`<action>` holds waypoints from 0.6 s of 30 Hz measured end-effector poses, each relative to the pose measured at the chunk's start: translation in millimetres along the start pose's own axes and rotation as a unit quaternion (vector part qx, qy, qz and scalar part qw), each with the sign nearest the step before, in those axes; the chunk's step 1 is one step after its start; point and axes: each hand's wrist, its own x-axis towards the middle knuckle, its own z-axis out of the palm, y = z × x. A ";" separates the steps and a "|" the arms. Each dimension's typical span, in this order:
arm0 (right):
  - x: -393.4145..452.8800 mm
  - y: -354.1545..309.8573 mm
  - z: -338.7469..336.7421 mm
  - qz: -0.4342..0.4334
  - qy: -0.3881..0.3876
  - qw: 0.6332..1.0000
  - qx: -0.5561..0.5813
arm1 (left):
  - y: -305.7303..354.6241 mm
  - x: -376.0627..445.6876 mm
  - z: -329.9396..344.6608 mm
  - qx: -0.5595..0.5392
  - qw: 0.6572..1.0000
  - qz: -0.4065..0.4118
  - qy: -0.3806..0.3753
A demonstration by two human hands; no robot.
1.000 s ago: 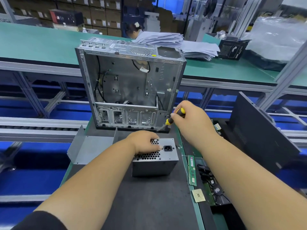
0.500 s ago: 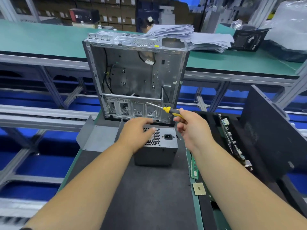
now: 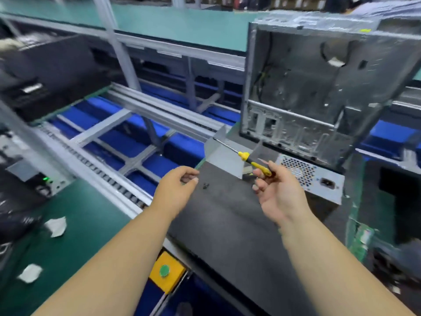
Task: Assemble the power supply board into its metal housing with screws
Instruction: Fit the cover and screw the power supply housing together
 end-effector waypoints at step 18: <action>28.2 57.5 39.7 0.009 0.085 0.996 -0.003 | -74.5 60.0 12.4 0.112 0.983 0.039 -0.137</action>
